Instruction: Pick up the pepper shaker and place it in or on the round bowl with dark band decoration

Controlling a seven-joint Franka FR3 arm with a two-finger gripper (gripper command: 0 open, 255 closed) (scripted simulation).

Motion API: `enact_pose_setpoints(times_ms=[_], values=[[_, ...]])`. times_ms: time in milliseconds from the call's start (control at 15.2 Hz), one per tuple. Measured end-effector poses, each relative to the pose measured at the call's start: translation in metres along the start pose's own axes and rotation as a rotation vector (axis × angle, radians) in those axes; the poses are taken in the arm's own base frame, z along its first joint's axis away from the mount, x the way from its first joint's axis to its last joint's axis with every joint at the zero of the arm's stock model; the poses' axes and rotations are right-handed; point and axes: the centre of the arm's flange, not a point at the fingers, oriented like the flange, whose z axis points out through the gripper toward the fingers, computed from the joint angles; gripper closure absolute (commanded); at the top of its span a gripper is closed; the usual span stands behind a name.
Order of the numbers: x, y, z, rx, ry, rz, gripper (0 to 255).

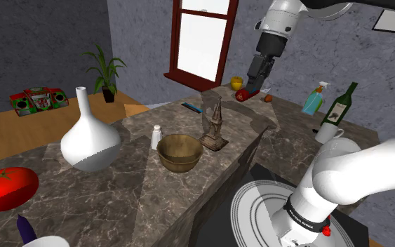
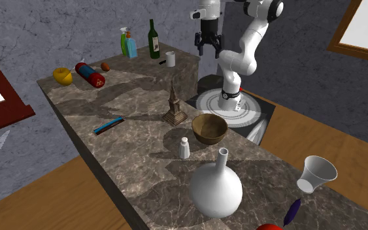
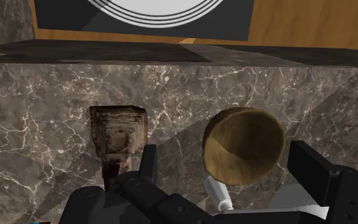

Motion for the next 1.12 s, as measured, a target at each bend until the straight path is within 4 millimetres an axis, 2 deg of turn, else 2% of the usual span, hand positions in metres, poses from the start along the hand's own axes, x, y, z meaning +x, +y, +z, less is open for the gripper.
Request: enact_pose_setpoints(times_ms=[132,396,1122], values=[[0.004,-0.002,0.003,0.000,-0.001,-0.001,0],[0.038,-0.014,0.029,-0.005,-0.006,-0.006,0],[0.153,-0.047,0.120,-0.018,-0.019,-0.022,0]])
